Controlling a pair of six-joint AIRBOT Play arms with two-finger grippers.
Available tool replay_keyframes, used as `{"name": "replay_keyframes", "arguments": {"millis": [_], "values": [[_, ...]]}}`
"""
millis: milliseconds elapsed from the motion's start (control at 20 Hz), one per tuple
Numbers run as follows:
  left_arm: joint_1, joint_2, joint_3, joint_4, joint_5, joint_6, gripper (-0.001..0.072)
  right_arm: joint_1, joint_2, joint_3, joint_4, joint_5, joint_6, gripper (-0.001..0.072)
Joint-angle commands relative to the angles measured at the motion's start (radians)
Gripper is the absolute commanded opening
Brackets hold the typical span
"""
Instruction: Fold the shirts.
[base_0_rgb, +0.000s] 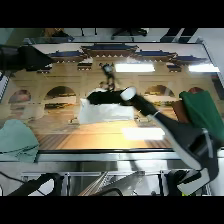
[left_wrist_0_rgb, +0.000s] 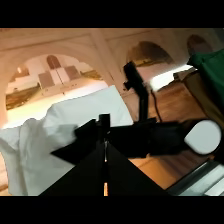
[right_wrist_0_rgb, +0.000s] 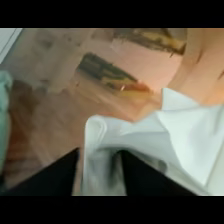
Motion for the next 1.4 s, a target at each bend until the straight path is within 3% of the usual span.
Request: {"name": "replay_keyframes", "arguments": {"millis": [0,250,300,450,650,700,750,800,1000,1350], "values": [[0.038,0.132,-0.203,0.002,0.050,0.057,0.0013,0.179,-0.120,0.007,0.080,-0.382,-0.222,0.0518],[0.038,0.223,-0.379,0.001,0.128,0.078,0.0013,0.063,-0.009,0.007,0.037,-0.055,-0.238,0.0519],[0.038,0.237,-0.396,0.002,0.137,0.084,0.0013,0.016,0.021,0.007,0.019,0.012,-0.220,0.0482],[0.038,0.255,-0.404,0.002,0.135,0.102,0.0013,-0.193,0.099,0.007,-0.097,0.254,0.000,0.0480],[0.038,0.262,-0.404,0.001,0.129,0.102,0.0014,-0.505,0.120,0.004,-0.392,0.662,0.309,0.0486],[0.038,0.262,-0.404,0.001,0.122,0.102,0.0014,-0.557,0.114,-0.002,-0.447,0.723,0.343,0.0532],[0.038,0.261,-0.404,0.002,0.119,0.102,0.0014,-0.598,0.107,-0.016,-0.474,0.764,0.356,0.0638],[0.038,0.260,-0.404,0.001,0.117,0.102,0.0014,-0.625,0.096,-0.033,-0.475,0.786,0.357,0.0653],[0.038,0.260,-0.404,0.001,0.116,0.102,0.0014,-0.602,0.020,-0.058,-0.462,0.786,0.356,0.0653],[0.038,0.259,-0.404,0.002,0.116,0.102,0.0015,-0.566,-0.124,-0.058,-0.298,0.747,0.280,0.0641]]}}
